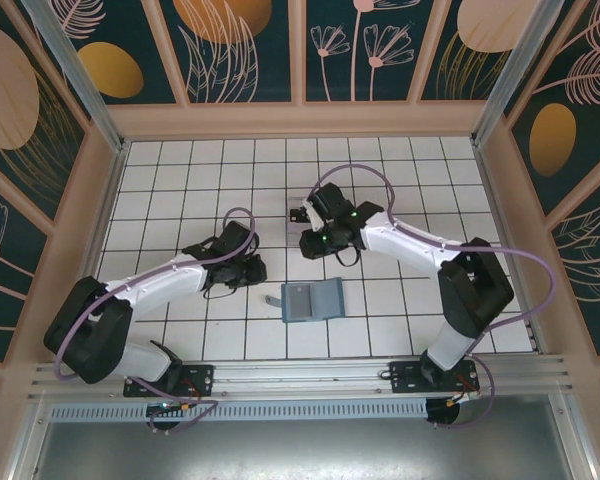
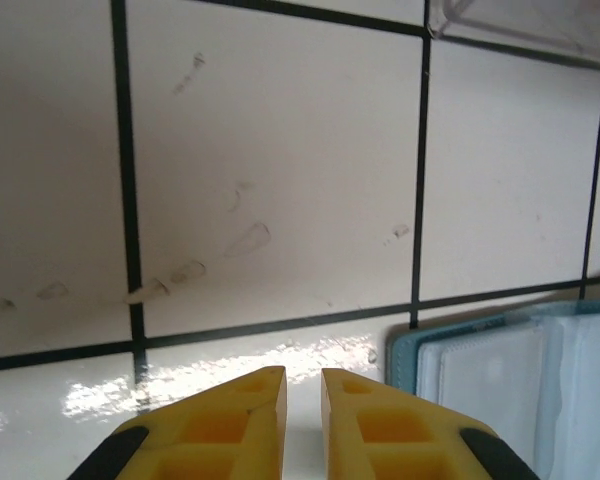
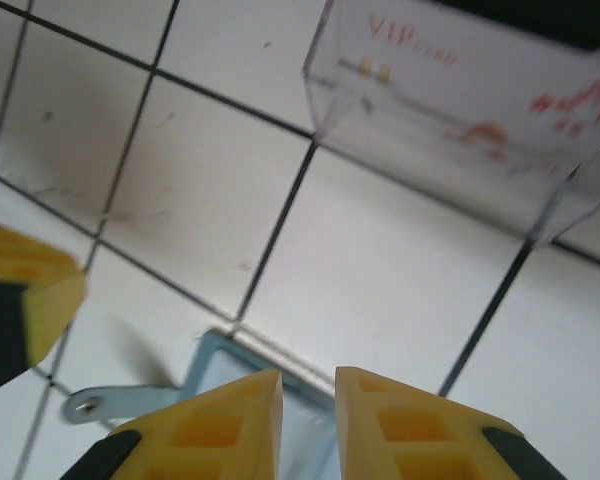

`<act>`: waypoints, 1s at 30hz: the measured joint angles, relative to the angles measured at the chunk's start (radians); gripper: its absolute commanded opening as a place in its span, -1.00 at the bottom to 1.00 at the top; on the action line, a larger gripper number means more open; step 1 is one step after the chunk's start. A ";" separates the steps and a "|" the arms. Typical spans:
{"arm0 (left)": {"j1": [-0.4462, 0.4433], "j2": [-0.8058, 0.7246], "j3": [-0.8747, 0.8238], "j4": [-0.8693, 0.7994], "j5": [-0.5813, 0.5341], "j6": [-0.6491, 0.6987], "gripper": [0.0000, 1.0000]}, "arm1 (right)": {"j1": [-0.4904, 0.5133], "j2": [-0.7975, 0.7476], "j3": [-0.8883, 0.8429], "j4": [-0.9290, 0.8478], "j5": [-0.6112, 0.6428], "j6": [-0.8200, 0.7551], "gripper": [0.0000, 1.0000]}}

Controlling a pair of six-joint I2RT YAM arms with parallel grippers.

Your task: Take the credit cards out of the card holder

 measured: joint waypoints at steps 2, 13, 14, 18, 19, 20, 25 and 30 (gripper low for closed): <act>0.016 0.007 0.008 0.000 0.003 0.010 -0.65 | 0.012 -0.024 -0.017 0.012 -0.033 0.082 -0.55; 0.095 0.019 0.033 0.000 0.025 0.058 -0.64 | 0.142 -0.073 -0.154 0.136 -0.142 0.389 -0.42; 0.100 0.019 0.033 0.000 0.026 0.061 -0.64 | 0.154 -0.066 -0.154 0.141 -0.143 0.402 -0.40; 0.121 0.019 0.034 -0.005 0.022 0.074 -0.64 | 0.198 -0.029 -0.157 0.169 -0.149 0.450 -0.33; 0.122 0.019 0.035 -0.007 0.019 0.077 -0.64 | 0.203 -0.018 -0.158 0.174 -0.150 0.458 -0.33; 0.123 0.019 0.036 -0.009 0.017 0.080 -0.64 | 0.207 -0.009 -0.159 0.177 -0.150 0.464 -0.32; 0.123 0.019 0.039 -0.013 0.017 0.091 -0.63 | 0.209 0.043 -0.160 0.191 -0.150 0.487 -0.29; 0.123 0.019 0.039 -0.015 0.017 0.095 -0.64 | 0.216 0.078 -0.160 0.201 -0.150 0.501 -0.27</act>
